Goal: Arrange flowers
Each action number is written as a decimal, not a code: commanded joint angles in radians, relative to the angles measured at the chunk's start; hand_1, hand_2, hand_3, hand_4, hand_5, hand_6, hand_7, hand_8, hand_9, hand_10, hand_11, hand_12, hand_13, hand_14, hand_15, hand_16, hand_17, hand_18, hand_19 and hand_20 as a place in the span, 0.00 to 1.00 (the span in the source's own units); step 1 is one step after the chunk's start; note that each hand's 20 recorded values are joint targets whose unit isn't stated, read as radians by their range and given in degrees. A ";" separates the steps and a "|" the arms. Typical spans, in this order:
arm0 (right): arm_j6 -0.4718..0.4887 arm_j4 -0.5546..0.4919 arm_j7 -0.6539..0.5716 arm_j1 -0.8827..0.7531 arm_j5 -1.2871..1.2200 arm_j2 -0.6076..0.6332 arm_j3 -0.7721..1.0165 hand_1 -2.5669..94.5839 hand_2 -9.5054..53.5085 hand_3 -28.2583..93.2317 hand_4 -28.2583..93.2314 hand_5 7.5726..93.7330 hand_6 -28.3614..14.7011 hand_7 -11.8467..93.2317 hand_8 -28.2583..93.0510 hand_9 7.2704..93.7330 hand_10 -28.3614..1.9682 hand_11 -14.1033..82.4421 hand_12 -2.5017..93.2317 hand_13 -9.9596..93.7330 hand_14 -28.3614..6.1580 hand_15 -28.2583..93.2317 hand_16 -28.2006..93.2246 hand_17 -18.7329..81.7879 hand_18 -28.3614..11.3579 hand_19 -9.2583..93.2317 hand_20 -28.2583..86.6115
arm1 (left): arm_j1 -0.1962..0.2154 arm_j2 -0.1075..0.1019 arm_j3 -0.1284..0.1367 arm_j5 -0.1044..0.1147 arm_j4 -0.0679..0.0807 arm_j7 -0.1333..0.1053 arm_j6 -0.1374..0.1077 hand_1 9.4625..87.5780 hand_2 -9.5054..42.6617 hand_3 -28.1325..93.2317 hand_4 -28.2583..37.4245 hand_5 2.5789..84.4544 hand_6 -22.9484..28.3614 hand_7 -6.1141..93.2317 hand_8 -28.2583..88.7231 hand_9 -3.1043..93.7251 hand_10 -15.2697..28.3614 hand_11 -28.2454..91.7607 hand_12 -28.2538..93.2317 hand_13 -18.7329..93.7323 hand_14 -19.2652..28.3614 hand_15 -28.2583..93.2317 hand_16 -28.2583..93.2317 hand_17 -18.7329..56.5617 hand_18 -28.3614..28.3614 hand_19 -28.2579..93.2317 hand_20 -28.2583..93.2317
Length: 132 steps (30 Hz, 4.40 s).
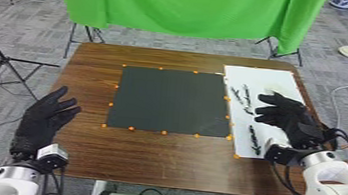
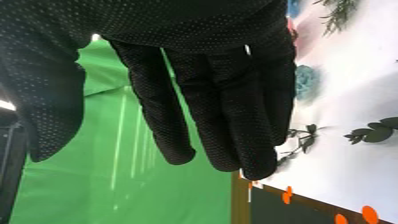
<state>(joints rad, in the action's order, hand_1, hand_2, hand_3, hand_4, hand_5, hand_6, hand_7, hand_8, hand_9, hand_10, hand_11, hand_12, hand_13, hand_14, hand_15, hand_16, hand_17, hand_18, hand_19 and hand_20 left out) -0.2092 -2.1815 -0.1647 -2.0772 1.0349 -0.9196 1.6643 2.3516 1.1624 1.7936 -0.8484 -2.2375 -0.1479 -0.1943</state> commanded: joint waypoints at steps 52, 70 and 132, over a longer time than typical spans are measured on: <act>0.157 -0.075 -0.879 0.126 1.177 0.168 -0.397 0.26 0.13 0.94 0.04 0.55 0.48 0.70 0.04 0.59 0.25 0.85 0.24 0.66 0.32 0.95 0.33 0.43 0.06 0.97 0.51 | 0.028 0.024 -0.001 0.003 -0.014 0.002 -0.006 0.18 0.27 0.90 0.09 0.40 0.62 0.21 0.15 0.40 0.82 0.48 0.31 0.40 0.96 0.67 0.15 0.10 0.91 0.69 0.26; 0.236 -0.008 -0.919 0.257 1.343 0.216 -0.619 0.32 0.05 0.95 0.01 0.54 0.49 0.68 0.14 0.59 0.27 0.85 0.24 0.67 0.35 0.94 0.34 0.43 0.06 0.97 0.49 | 0.017 0.029 0.002 -0.001 -0.010 0.014 0.002 0.18 0.27 0.90 0.09 0.40 0.62 0.21 0.15 0.40 0.82 0.48 0.31 0.40 0.96 0.67 0.15 0.10 0.91 0.69 0.26; -0.010 -0.013 -0.984 0.278 1.468 0.291 -0.626 0.36 0.01 0.97 0.03 0.71 0.52 0.56 0.30 0.70 0.34 0.78 0.27 0.74 0.42 0.90 0.37 0.47 0.05 1.00 0.54 | 0.031 0.026 0.011 0.008 -0.009 -0.014 -0.012 0.18 0.27 0.90 0.09 0.40 0.62 0.21 0.15 0.40 0.81 0.48 0.31 0.40 0.97 0.67 0.15 0.10 0.91 0.69 0.25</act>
<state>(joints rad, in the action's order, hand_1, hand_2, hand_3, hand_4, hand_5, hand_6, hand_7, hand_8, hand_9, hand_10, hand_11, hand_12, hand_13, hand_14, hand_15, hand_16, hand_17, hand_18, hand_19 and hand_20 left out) -0.2794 -2.1486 -1.1291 -1.8147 2.5069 -0.6478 1.0027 2.3666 1.1800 1.8021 -0.8429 -2.2417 -0.1669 -0.1999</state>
